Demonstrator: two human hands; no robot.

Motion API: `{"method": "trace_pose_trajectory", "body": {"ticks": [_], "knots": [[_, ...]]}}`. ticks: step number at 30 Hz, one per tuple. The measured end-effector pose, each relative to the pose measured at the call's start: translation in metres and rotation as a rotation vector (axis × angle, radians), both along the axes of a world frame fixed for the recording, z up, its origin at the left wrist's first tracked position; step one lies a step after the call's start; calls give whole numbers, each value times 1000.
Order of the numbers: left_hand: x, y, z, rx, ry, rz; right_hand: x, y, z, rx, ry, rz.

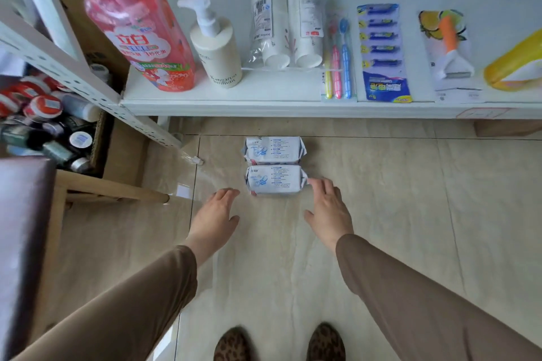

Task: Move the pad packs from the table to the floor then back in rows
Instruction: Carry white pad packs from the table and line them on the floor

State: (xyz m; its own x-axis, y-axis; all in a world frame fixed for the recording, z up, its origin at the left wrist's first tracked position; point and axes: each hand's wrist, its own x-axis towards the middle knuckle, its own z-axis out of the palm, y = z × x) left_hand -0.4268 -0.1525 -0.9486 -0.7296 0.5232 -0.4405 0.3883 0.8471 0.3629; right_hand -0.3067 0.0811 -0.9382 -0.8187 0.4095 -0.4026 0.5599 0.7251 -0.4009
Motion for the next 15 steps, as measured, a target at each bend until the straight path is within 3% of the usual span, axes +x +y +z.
{"method": "trace_pose_trajectory", "body": {"ticks": [7, 15], "knots": [[40, 29, 196, -44, 61, -56, 56, 17, 194, -34, -13, -30], [58, 80, 428, 76, 190, -106, 79, 54, 432, -29, 107, -77]]}}
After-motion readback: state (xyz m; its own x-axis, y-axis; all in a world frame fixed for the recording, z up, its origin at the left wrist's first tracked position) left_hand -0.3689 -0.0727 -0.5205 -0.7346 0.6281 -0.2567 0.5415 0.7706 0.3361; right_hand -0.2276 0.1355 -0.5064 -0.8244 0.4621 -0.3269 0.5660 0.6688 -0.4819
